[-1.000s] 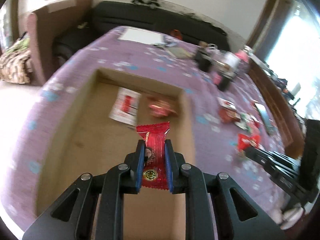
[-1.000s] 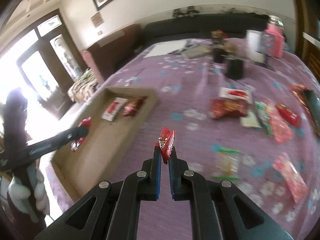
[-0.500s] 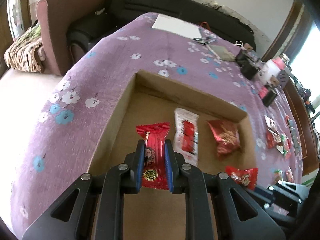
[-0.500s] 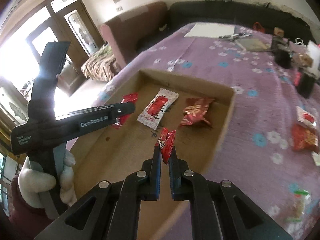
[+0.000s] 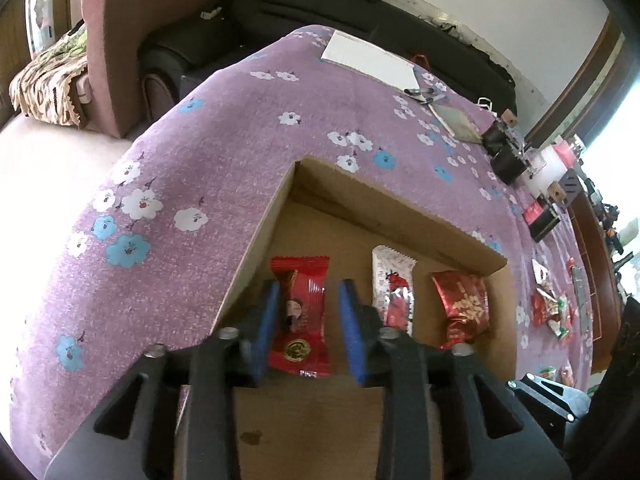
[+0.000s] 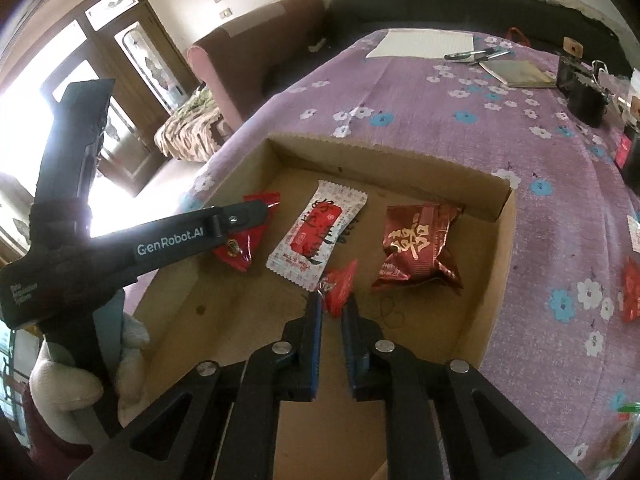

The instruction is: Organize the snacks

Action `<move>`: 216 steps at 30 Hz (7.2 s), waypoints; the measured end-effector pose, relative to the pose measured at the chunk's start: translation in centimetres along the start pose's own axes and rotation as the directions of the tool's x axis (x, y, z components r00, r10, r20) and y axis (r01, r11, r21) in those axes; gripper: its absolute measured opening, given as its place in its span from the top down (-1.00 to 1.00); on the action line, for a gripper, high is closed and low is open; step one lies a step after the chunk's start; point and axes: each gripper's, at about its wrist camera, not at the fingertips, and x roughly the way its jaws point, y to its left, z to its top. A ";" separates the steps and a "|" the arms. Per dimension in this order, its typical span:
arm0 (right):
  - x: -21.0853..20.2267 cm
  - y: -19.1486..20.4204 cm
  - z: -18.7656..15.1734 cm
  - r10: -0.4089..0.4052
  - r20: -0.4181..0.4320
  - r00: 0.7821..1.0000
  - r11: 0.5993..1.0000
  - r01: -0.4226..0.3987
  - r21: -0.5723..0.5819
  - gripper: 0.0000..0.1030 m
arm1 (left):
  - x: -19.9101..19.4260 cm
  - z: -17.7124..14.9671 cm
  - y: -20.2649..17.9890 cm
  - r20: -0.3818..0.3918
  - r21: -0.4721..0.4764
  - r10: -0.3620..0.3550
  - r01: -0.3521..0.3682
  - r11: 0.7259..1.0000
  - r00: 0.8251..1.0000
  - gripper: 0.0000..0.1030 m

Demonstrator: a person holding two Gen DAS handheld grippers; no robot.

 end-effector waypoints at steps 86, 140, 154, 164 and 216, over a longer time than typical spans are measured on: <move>-18.5 -26.0 -15.8 -0.339 0.157 0.927 0.919 0.291 0.266 0.42 | 1.0 -16.4 -27.2 -0.046 0.435 -0.033 0.050 0.899 0.998 -0.29; -4.1 0.8 -2.5 0.005 0.012 1.000 0.998 -0.004 -0.061 0.48 | -2.9 -5.4 -1.8 -0.042 0.038 0.090 -0.088 0.995 0.995 0.23; -2.0 1.5 -2.0 -0.063 0.047 0.997 0.993 0.067 -0.095 0.34 | -4.4 -5.0 1.0 -0.059 -0.102 -0.027 0.021 0.995 0.998 0.06; -7.9 0.2 -3.3 -0.057 0.179 0.982 0.995 0.071 -0.071 0.04 | -11.4 -7.7 -1.5 0.136 -0.084 -0.084 0.096 0.992 0.987 -0.14; -11.9 -17.6 -7.9 -0.198 0.027 0.980 0.975 0.194 0.107 0.42 | -10.8 -15.8 -10.7 0.073 0.116 -0.194 0.185 0.976 0.978 -0.24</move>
